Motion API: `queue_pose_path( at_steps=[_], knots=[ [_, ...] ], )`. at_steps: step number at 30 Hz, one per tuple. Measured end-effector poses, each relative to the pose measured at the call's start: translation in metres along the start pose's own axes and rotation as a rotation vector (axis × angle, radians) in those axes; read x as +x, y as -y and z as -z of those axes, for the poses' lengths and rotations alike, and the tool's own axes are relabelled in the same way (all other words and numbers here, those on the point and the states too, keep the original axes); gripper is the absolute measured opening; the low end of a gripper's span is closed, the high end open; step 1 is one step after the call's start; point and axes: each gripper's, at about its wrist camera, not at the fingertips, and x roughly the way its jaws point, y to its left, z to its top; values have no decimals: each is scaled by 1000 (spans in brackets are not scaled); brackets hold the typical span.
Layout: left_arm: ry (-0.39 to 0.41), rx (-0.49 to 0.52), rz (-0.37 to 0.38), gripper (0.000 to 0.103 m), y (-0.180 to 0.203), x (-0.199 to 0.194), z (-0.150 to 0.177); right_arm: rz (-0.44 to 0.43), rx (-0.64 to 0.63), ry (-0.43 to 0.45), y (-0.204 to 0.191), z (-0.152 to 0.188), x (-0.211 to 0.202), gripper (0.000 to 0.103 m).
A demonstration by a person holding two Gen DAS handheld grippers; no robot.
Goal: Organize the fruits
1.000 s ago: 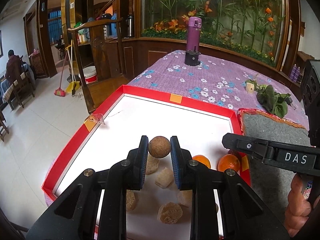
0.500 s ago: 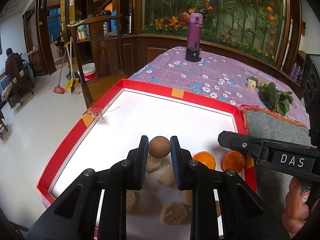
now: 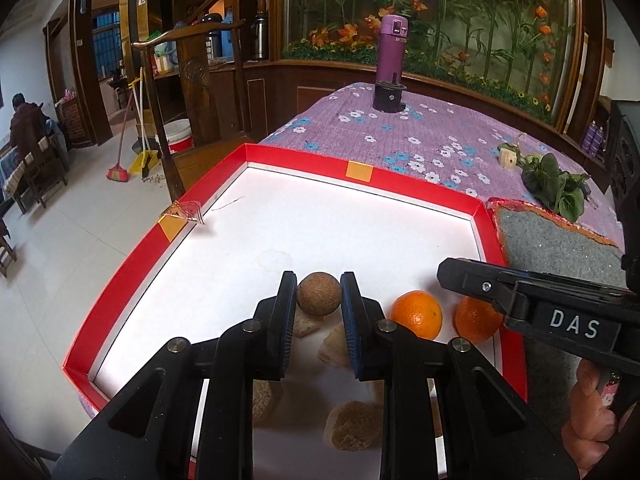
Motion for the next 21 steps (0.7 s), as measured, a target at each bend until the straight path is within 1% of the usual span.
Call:
queue_pose_path(
  at_steps=[2, 5, 8, 10, 12, 13, 16, 18, 21],
  knots=[
    [-6, 4, -1, 21, 0, 2, 1, 10, -7, -1, -2, 1, -1, 22],
    [-3, 18, -27, 22, 4, 3, 1, 20, -13, -5, -2, 0, -1, 23],
    [-4, 18, -45, 26, 5, 1, 2, 14, -7, -5, -4, 2, -4, 26],
    [9, 23, -57, 30, 6, -3, 1, 4, 2, 0, -3, 3, -8, 27],
    [25, 28, -69, 37, 7, -9, 1, -4, 7, 18, -1, 4, -15, 29],
    [39, 31, -76, 39, 8, -13, 0, -5, 9, 27, 0, 5, -19, 29],
    [73, 36, -89, 47, 12, -28, -3, -10, 12, 53, 0, 7, -33, 29],
    [102, 43, -101, 53, 17, -39, -4, -4, 5, 80, -1, 11, -46, 30],
    [142, 50, -114, 59, 24, -57, -6, 6, -9, 126, -3, 16, -69, 30]
  ],
)
